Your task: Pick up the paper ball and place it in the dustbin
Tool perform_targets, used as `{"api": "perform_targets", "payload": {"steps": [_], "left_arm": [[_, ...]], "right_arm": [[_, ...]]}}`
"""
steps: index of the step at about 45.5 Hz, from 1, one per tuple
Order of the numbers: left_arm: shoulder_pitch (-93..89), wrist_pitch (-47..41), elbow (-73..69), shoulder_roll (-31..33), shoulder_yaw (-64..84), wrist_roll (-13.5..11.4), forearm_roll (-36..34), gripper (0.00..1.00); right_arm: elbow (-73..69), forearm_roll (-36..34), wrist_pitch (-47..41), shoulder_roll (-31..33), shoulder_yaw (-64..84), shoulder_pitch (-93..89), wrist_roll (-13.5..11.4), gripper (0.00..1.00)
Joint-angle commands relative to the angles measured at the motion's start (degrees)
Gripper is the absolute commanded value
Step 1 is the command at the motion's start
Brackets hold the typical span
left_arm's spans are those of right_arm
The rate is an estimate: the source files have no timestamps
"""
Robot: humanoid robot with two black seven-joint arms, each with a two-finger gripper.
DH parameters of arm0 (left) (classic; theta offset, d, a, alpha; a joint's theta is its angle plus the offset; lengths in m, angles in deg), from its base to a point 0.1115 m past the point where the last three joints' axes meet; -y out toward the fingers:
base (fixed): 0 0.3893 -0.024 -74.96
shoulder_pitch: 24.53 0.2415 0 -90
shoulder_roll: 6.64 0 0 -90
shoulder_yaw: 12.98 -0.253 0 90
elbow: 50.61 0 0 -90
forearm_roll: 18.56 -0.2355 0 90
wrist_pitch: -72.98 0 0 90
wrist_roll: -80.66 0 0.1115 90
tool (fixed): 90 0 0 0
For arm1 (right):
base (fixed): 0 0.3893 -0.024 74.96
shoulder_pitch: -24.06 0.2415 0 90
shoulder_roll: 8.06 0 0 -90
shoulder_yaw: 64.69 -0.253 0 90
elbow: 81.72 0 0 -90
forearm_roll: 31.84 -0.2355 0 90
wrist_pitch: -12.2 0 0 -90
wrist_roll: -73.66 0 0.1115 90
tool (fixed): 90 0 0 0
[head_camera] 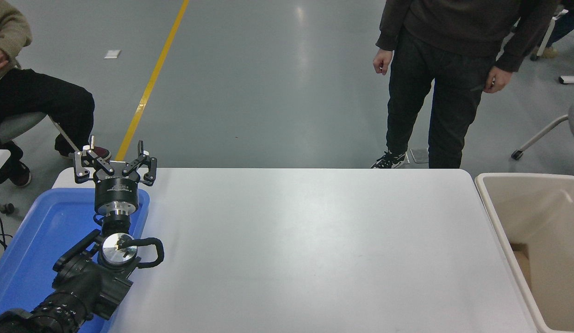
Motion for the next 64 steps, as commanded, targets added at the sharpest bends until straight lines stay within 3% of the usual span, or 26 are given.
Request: {"api": "perform_targets", "payload": {"steps": [1,6,12,15,21,22,44,49,56,64], "left_arm": [[0.04,0.01,0.00,-0.02,0.00,0.00,-0.01,0.99],[0.04,0.01,0.00,-0.02,0.00,0.00,-0.01,0.99],[0.04,0.01,0.00,-0.02,0.00,0.00,-0.01,0.99],[0.04,0.01,0.00,-0.02,0.00,0.00,-0.01,0.99],[0.04,0.01,0.00,-0.02,0.00,0.00,-0.01,0.99],[0.04,0.01,0.00,-0.02,0.00,0.00,-0.01,0.99],[-0.05,0.01,0.00,-0.02,0.00,0.00,-0.01,0.99],[-0.05,0.01,0.00,0.16,0.00,0.00,-0.01,0.99],[-0.05,0.01,0.00,0.16,0.00,0.00,-0.01,0.99],[-0.05,0.01,0.00,0.16,0.00,0.00,-0.09,0.99]], "right_arm": [[4.54,-5.65,2.63,-5.92,-4.22,-8.48,-0.29,0.00],[4.37,-5.65,2.81,-7.07,-6.77,-9.01,-0.29,0.00],[4.19,-5.74,2.90,-7.68,-8.18,-9.45,-0.29,0.18],[4.11,-5.74,2.90,-7.95,-8.53,-9.45,-0.29,0.51],[4.02,-5.74,2.72,-8.12,-10.11,-9.45,-0.20,0.96],[4.02,-5.74,2.72,-8.12,-10.20,-9.36,-0.29,1.00],[3.84,-4.34,1.93,-5.40,-8.80,-7.61,0.06,1.00],[-1.15,0.49,1.84,-1.72,-5.63,-0.94,0.24,1.00],[-20.31,9.81,-1.14,8.74,-3.61,16.37,0.15,1.00],[-32.27,16.84,-12.64,12.70,-3.25,33.60,-0.20,1.00]]}}
